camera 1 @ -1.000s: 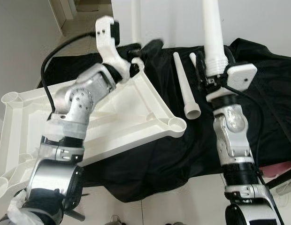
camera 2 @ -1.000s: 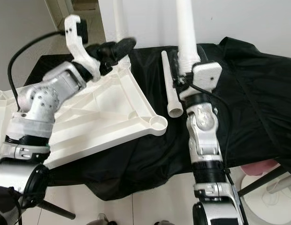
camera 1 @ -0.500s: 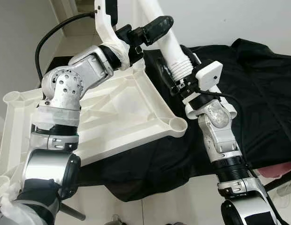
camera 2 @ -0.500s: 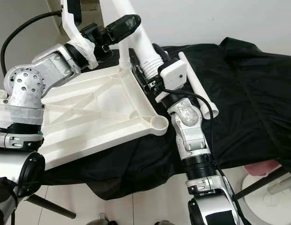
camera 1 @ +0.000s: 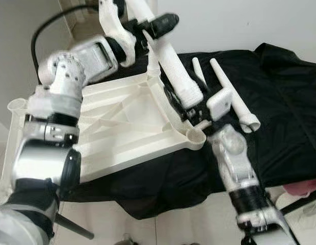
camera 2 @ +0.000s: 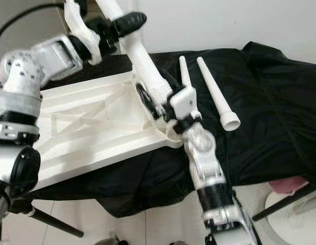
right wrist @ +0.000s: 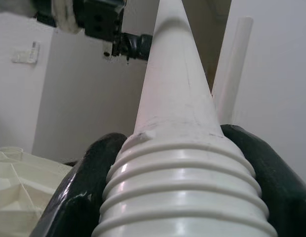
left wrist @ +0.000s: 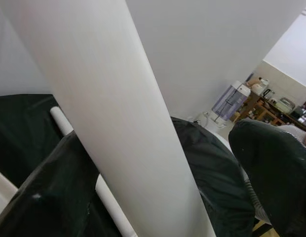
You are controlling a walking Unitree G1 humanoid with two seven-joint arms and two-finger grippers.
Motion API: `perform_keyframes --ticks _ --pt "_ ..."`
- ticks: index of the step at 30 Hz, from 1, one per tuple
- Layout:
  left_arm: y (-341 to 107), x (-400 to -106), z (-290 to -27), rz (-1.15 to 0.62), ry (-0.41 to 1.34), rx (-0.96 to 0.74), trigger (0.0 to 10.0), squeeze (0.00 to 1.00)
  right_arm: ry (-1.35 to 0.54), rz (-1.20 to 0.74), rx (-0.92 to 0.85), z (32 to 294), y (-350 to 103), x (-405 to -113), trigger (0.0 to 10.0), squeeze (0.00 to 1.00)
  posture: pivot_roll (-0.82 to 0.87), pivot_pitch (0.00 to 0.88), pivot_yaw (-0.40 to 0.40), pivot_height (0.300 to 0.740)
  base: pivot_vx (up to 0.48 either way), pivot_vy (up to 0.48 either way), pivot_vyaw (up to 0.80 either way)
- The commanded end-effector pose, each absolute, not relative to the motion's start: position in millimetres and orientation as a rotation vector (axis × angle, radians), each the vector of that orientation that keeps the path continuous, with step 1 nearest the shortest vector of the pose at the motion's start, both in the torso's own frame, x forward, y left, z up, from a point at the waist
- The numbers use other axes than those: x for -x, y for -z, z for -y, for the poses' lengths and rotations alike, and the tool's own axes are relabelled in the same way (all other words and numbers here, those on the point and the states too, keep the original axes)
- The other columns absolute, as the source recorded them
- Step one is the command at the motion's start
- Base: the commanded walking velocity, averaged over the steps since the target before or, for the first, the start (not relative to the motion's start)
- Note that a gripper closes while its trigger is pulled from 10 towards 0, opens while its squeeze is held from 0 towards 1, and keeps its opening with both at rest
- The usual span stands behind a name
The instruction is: Building children table
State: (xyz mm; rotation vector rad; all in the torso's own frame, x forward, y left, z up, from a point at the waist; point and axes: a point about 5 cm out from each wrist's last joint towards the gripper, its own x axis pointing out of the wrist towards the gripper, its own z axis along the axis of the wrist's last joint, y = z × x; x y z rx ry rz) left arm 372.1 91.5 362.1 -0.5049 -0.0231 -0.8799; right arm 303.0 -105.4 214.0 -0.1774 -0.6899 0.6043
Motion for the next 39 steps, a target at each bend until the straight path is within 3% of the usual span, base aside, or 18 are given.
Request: perform_keyframes --ticks 1,5,6,8,9,10,11,15,16,25,26,27,31,32,39 --pt "-388 -356 -90 0.167 1.256 0.502 10.0 0.00 -0.624 0.661 0.194 103 -204 -300 10.0 0.00 -0.06 0.000 0.077 0.740 0.000 0.000 0.00" --pt "-395 -364 -91 0.129 1.217 0.571 10.0 0.00 -0.645 0.648 0.196 101 -199 -298 10.0 0.00 -0.07 0.000 0.087 0.740 0.000 0.000 0.00" --pt "-394 -366 -89 0.105 1.219 0.584 8.6 0.00 -0.651 0.646 0.192 99 -198 -298 10.0 0.00 -0.07 0.000 0.091 0.740 0.000 0.000 0.00" --pt "-393 -366 -88 0.099 1.220 0.585 8.6 0.00 -0.652 0.646 0.190 99 -198 -298 10.0 0.00 -0.07 0.000 0.091 0.740 0.000 0.000 0.00" --pt "-392 -368 -87 0.085 1.209 0.593 4.9 0.00 -0.656 0.650 0.201 98 -198 -297 10.0 0.00 -0.07 0.000 0.099 0.740 0.000 0.000 0.00" --pt "-390 -372 -86 0.072 1.189 0.613 4.3 0.00 -0.660 0.653 0.210 98 -198 -297 10.0 0.00 -0.07 0.000 0.099 0.740 0.000 0.000 0.00" --pt "-389 -375 -86 0.061 1.172 0.630 2.9 0.00 -0.664 0.656 0.220 97 -197 -297 10.0 0.00 -0.07 0.000 0.099 0.740 0.000 0.000 0.00" --pt "-389 -378 -85 0.048 1.156 0.648 2.9 0.00 -0.667 0.660 0.229 97 -197 -296 10.0 0.00 -0.07 0.000 0.099 0.740 0.000 0.000 0.00" --pt "-389 -379 -86 0.048 1.156 0.648 0.0 0.00 -0.668 0.654 0.229 97 -196 -297 10.0 0.00 -0.08 0.000 0.104 0.740 0.000 0.000 0.00" --pt "-391 -383 -91 0.056 1.132 0.650 0.0 0.00 -0.657 0.626 0.202 97 -193 -300 10.0 0.00 -0.07 0.000 0.099 0.740 0.000 0.000 0.00" --pt "-390 -385 -94 0.062 1.102 0.630 0.0 0.00 -0.648 0.610 0.175 98 -191 -301 10.0 0.26 -0.07 0.000 0.097 0.740 0.000 0.000 0.00" --pt "-387 -388 -96 0.059 1.064 0.610 0.0 0.00 -0.647 0.592 0.146 98 -190 -302 10.0 1.00 -0.06 0.000 0.095 0.740 0.000 0.000 0.00" --pt "-384 -391 -99 0.049 1.043 0.627 0.0 0.00 -0.650 0.579 0.119 99 -188 -303 10.0 1.00 -0.06 0.000 0.095 0.740 0.000 0.000 0.00" --pt "-384 -391 -99 0.053 1.045 0.609 10.0 0.00 -0.635 0.577 0.120 100 -188 -304 10.0 1.00 -0.06 0.000 0.095 0.740 0.000 0.000 0.00" --pt "-381 -395 -104 0.065 0.991 0.556 10.0 0.00 -0.612 0.549 0.110 102 -184 -305 10.0 1.00 -0.06 0.000 0.094 0.740 0.000 0.000 0.00"
